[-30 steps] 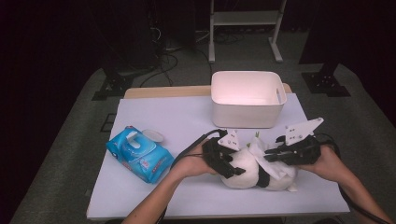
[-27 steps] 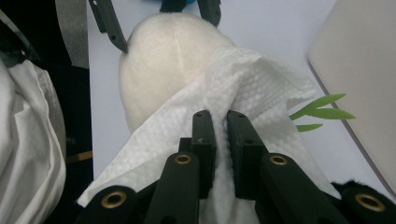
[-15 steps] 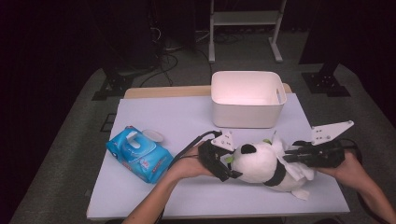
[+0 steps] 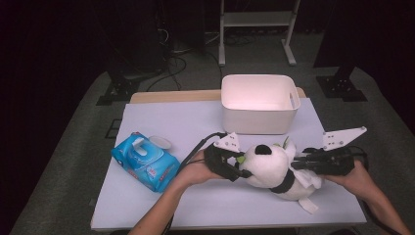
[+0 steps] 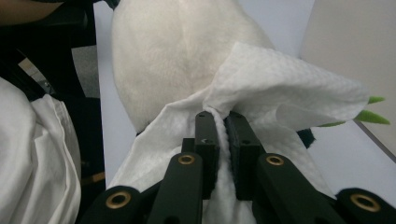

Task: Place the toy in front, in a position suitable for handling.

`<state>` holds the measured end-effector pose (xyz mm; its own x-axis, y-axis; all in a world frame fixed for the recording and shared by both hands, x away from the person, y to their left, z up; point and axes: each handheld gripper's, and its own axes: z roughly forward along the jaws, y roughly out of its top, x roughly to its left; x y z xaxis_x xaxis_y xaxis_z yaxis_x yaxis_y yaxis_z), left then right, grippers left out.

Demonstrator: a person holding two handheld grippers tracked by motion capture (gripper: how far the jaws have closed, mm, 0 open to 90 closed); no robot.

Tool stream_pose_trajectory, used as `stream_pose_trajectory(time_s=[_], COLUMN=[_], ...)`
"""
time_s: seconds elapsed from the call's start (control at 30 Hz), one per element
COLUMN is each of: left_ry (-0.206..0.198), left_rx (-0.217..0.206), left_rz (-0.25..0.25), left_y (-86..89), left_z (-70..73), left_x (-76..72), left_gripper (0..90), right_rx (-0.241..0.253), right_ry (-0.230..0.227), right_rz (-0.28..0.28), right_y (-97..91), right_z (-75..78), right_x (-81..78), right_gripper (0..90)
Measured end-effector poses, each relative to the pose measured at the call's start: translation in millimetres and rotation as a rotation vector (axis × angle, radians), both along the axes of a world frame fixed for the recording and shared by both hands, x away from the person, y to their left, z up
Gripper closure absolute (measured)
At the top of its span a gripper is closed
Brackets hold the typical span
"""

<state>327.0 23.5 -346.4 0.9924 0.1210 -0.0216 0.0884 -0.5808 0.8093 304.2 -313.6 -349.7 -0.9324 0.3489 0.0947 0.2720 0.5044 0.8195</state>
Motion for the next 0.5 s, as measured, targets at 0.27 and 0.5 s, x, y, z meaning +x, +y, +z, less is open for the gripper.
stream_pose_trajectory(time_s=[0.27, 0.5], left_ry=[-0.035, -0.063], left_rx=[0.016, 0.020], left_rz=[0.043, 0.056], left_y=[18.7, 32.0], left_z=[18.8, 37.1], left_x=[-1.4, -4.7], left_gripper=[40.3, 40.7], right_rx=[0.065, 0.110], right_ry=[0.006, 0.022], right_rz=[0.033, 0.063], right_y=[23.6, 40.3], right_z=[-3.5, -6.8], right_x=[14.4, 22.6], right_gripper=[85.2, 86.5])
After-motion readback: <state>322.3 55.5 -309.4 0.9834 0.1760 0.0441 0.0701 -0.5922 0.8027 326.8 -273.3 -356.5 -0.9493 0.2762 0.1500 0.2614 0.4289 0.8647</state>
